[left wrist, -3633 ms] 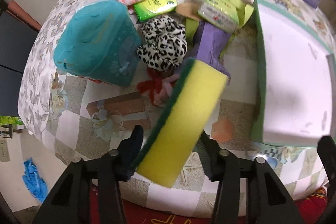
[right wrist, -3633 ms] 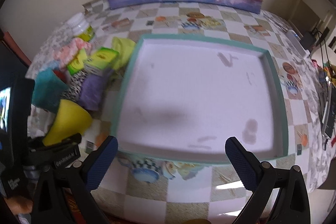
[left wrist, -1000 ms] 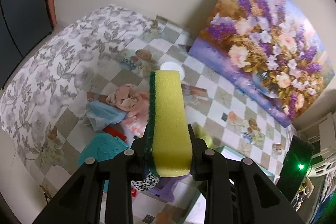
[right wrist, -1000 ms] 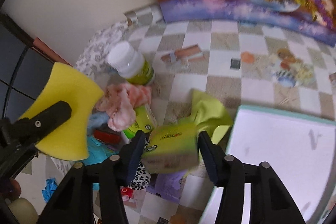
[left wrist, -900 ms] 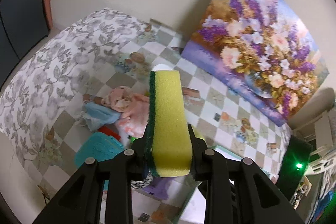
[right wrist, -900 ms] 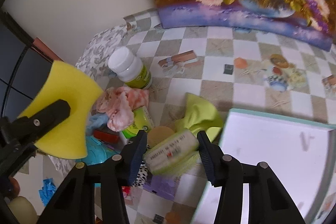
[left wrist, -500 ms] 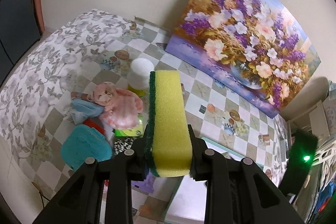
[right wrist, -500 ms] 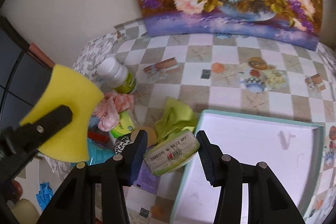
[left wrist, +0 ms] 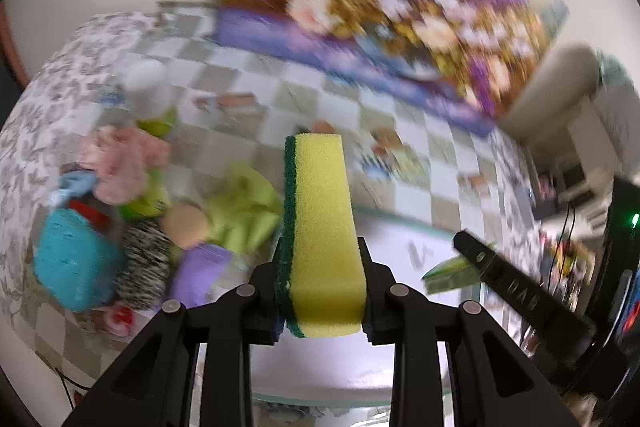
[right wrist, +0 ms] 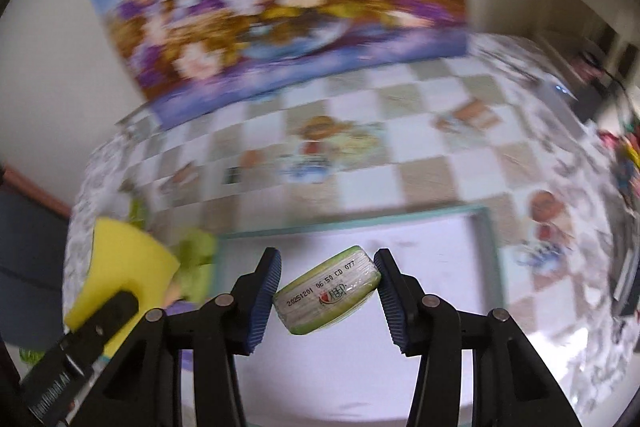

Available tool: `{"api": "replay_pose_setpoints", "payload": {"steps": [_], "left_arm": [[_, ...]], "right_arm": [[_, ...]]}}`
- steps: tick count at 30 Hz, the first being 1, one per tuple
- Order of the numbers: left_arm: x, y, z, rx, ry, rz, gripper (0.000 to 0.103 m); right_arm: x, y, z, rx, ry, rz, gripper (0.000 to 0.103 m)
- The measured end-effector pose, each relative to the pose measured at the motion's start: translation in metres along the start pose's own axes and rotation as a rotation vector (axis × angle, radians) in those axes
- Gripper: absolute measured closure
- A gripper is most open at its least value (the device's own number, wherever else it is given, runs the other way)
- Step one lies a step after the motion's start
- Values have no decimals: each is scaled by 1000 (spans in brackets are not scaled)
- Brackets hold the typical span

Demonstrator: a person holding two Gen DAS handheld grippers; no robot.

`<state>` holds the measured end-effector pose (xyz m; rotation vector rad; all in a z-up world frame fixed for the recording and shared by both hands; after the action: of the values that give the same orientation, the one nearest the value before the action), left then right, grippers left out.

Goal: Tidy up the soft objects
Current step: 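Carry the sponge and box over the white tray and release both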

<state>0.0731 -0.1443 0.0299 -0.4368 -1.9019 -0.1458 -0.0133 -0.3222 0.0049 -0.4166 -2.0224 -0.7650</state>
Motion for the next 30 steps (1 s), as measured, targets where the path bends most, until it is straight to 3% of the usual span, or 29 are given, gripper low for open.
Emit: {"api": "replay_pose_setpoints", "payload": {"steps": [5,12,19,23,24,26,27,30], "left_arm": [[-21,-39,23,-95,57,-10,73],[-50,-54,41,-140,132,-59,73],[-70,-46,45,-144,153,-143,73],[-78,-44,45,-128,181,-122,72],[-79,-44,45,-120,190,-106,70],[-78,-45,44,-111,195,-81,44],[-77,-45,43,-105,193,-71,38],[-71,-44,39,-94,178,-51,34]], "right_arm": [[9,-55,5,-72,12,77,52],[-1,-98,18,-83,99,198,52],[-24,-93,25,-50,164,215,51],[-34,-84,25,-47,172,175,51],[-34,-82,24,-52,166,158,49],[-31,-76,21,-59,152,123,41],[-28,-74,19,-60,141,110,36],[-20,-69,14,-57,113,109,36]]}}
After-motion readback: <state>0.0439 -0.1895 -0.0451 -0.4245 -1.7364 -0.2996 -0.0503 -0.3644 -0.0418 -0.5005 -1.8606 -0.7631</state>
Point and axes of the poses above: each gripper's, at about its wrist camera, not at the fingertips, and x roughly against the way its jaws point, y to its left, z to its underside, the point moved 4 cm from there along -x, roughly the way its jaws point, and after that the axes turned 10 degrees about -z, right-handed, at the moved point
